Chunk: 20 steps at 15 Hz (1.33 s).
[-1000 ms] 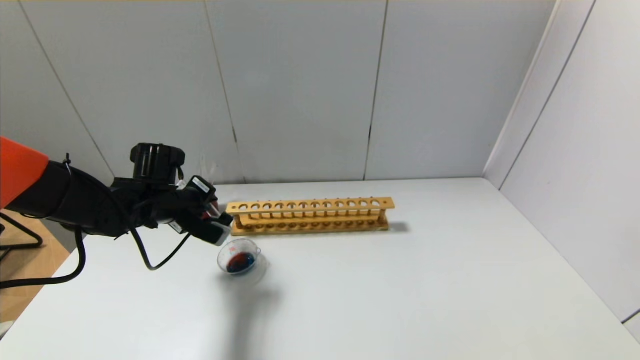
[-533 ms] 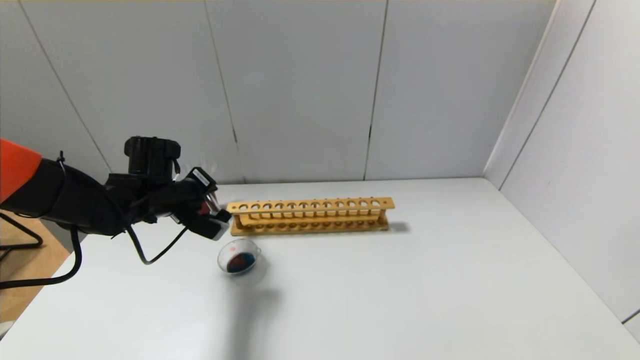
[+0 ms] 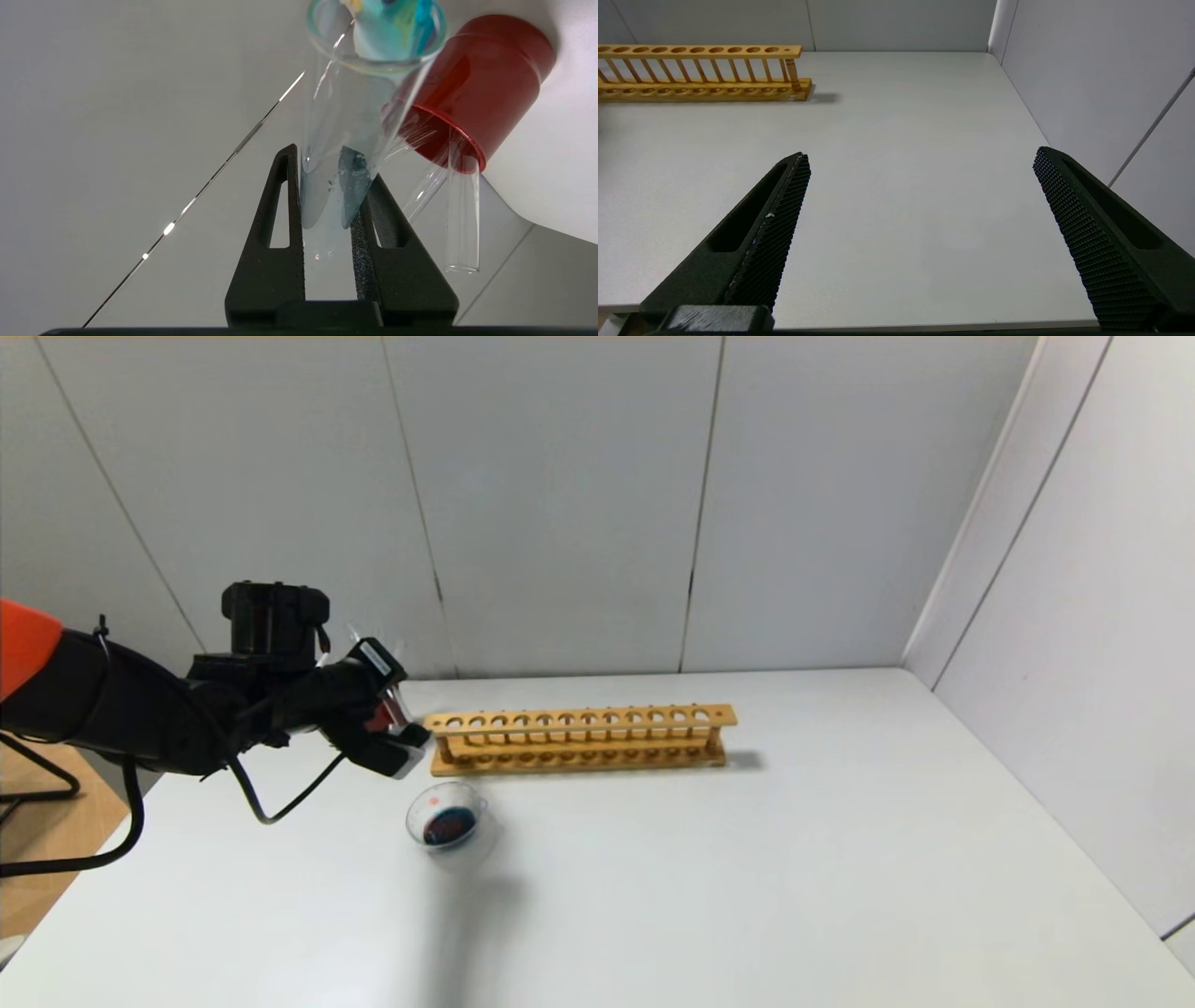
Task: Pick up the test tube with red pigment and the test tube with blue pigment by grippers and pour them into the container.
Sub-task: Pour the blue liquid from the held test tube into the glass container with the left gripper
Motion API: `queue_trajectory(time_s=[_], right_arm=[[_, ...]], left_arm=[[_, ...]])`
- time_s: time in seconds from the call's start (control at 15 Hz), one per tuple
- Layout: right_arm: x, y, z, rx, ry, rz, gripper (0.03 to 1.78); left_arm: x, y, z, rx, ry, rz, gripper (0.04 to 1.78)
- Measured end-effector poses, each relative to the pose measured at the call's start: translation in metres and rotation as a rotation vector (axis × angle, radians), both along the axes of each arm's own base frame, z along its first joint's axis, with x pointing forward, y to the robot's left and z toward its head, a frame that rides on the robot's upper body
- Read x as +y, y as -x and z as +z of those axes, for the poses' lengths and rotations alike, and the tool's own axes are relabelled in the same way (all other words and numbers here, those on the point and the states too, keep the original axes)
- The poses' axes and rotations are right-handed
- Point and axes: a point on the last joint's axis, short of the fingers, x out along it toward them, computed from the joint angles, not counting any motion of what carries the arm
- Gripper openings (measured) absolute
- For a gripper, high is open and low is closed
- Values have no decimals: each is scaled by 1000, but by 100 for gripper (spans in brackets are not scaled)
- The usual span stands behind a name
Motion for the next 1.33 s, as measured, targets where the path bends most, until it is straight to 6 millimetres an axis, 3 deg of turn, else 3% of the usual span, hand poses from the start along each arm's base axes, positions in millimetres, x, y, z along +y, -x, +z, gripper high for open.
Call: queue_trajectory(time_s=[1.33], right_arm=[[0, 0, 0, 0, 0, 0, 175]], left_arm=[[0, 5, 15, -67, -74, -45, 33]])
